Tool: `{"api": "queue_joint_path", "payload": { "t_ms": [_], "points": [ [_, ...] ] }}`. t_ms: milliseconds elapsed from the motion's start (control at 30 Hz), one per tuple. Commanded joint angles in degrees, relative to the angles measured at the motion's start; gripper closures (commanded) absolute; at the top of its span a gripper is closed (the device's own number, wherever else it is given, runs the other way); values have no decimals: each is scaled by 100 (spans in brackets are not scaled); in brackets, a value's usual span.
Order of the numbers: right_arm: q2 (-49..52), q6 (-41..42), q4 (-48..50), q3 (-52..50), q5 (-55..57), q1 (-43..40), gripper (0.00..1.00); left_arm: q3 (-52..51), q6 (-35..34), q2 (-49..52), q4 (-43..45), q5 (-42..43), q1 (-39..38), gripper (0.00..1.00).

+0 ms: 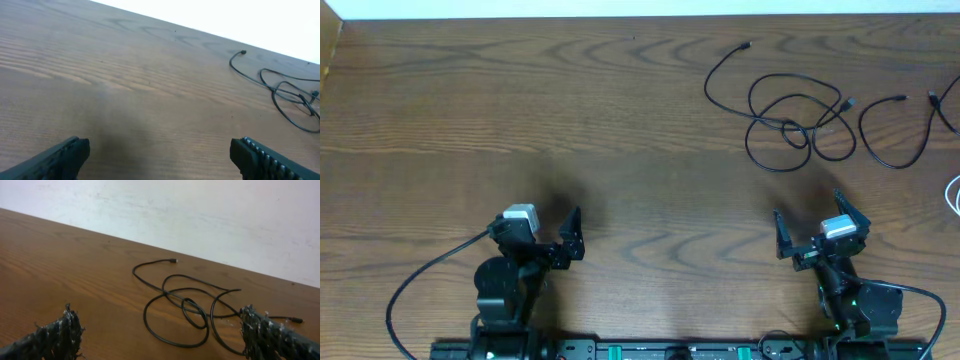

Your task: Untangle cables

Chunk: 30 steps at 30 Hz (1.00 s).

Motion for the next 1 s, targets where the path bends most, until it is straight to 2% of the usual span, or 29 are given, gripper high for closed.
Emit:
{"api": "queue_joint_path", "payload": {
  "t_ms": [0, 367, 533, 833, 967],
  "points": [
    [-39, 59, -37, -7, 39, -39, 1, -258, 33, -461, 26, 55, 125, 3],
    [-39, 59, -37, -7, 39, -39, 1, -481, -98, -1104, 76, -168, 422, 3],
    [-39, 59, -37, -7, 39, -39, 1, -713, -28, -1191, 627, -452, 424, 3],
    [-39, 59, -37, -7, 39, -39, 1, -704, 1591, -1191, 555, -229, 411, 3],
    [-39, 59, -37, -7, 39, -39, 1, -704, 1816, -1191, 551, -225, 337, 3]
  ]
}}
